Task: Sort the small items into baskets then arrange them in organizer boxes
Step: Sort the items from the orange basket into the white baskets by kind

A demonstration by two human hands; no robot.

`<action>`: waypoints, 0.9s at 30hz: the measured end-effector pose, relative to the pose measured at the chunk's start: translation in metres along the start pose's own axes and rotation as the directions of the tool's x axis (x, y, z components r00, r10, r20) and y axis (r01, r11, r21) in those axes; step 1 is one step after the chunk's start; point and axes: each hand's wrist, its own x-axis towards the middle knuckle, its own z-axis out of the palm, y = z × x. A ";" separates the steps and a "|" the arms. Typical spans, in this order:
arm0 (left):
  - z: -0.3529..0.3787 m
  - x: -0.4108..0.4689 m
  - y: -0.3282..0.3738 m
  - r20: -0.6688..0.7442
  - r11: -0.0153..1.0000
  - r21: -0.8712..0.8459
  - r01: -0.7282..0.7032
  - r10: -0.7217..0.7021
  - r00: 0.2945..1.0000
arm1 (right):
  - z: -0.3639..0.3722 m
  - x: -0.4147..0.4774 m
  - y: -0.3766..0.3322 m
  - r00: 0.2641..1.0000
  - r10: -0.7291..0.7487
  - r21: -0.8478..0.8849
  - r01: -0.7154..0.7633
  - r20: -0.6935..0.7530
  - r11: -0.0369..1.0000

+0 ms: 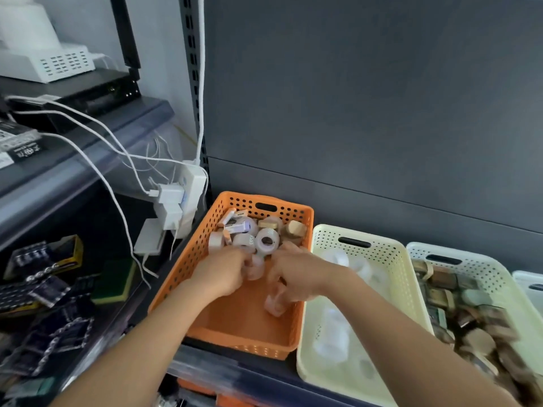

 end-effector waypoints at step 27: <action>0.030 -0.055 0.141 -0.169 0.937 0.135 -0.321 0.341 0.925 | 0.065 -0.147 0.064 0.788 0.395 0.219 -0.329 -0.472 0.918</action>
